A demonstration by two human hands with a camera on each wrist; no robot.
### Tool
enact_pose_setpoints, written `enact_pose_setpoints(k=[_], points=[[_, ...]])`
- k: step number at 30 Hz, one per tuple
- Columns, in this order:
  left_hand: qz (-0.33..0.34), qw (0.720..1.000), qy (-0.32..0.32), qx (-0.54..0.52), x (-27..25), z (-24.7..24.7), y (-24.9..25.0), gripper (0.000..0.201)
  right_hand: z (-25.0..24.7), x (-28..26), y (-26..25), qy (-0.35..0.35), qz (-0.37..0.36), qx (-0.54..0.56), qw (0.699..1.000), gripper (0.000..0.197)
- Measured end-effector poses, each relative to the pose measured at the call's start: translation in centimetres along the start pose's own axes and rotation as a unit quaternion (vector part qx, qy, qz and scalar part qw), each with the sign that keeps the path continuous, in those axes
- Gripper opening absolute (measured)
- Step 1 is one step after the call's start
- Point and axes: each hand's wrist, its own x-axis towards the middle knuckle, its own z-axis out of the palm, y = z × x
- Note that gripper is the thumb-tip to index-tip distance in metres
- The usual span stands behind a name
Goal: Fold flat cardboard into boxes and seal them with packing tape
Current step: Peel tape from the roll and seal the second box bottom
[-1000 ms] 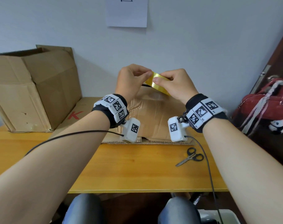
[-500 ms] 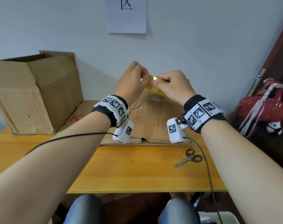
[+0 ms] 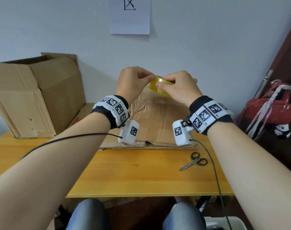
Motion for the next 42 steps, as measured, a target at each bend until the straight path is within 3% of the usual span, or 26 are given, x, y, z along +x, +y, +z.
enact_pose_setpoints(k=[16,24,30,35,39,42], points=[[0.057,0.992,-0.054,0.103,-0.4,0.1,1.0,0.005,-0.7,-1.2,-0.6,0.006,-0.013,0.010,1.000,0.021],[0.082,0.982,-0.104,0.132,-0.5,0.0,0.8,0.012,-0.5,-1.2,-0.6,-0.003,-0.005,-0.005,1.000,0.026],[0.048,0.998,-0.040,0.023,-0.2,-1.0,0.4,0.006,-1.0,-1.6,0.0,0.017,0.036,0.043,0.998,0.026],[0.064,0.994,-0.073,0.056,-0.4,-0.7,0.5,0.020,-0.7,-1.7,-0.6,-0.002,0.024,0.068,0.997,0.025],[0.062,0.997,-0.024,0.033,-0.4,-0.6,0.5,0.011,-0.5,-1.7,-0.7,-0.004,0.031,0.049,0.998,0.020],[0.053,0.998,-0.022,0.033,-0.5,-0.7,0.7,0.006,-0.4,-1.7,-0.6,0.000,0.033,0.047,0.998,0.020]])
